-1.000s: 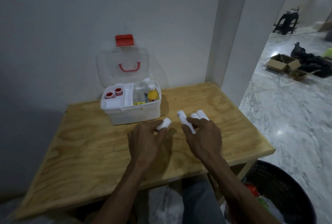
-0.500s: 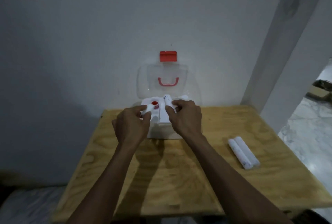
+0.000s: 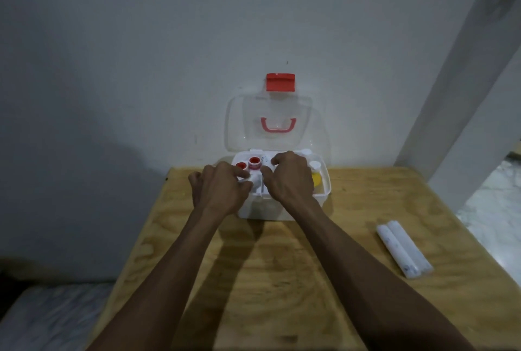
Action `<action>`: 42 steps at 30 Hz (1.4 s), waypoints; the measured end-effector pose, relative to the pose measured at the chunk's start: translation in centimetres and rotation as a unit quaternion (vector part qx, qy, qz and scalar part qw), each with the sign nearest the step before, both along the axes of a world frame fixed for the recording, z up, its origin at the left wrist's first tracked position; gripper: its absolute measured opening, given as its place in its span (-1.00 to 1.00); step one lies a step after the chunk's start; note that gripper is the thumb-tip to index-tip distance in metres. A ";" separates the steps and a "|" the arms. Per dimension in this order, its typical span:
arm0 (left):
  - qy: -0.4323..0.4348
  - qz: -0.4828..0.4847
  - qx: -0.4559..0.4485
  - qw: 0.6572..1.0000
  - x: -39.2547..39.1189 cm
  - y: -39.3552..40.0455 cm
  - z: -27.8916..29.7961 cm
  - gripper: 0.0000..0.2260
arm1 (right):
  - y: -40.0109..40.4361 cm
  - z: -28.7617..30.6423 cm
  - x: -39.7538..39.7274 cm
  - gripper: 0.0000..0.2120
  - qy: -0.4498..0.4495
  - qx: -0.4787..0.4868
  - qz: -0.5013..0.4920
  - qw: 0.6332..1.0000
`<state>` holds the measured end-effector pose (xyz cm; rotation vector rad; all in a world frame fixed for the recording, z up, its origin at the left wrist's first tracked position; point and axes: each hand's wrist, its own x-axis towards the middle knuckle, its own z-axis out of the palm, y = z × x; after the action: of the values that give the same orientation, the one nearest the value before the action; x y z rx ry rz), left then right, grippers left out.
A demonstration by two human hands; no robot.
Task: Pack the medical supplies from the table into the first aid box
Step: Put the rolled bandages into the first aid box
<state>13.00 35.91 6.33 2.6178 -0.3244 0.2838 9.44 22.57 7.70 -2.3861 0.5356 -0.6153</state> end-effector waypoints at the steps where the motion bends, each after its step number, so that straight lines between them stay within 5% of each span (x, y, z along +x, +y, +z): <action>1: 0.002 -0.002 0.002 1.000 0.1 0.0 0.1 -0.74 | 0.1 -0.2 0.0 -0.72 0.001 -0.005 0.001 1.000; 32: 0.003 0.002 -0.015 1.000 0.0 -0.1 0.7 -0.74 | -0.6 -0.9 -0.2 -0.78 -0.003 -0.025 0.037 0.999; 42: -0.110 -0.022 -0.160 0.981 -3.9 -0.2 2.7 -0.71 | -2.9 1.4 -4.6 -0.70 -0.073 0.006 0.051 0.996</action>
<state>9.12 35.68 9.03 2.2640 -0.3755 0.5631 4.83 19.64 9.09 -2.3180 0.3513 -0.7315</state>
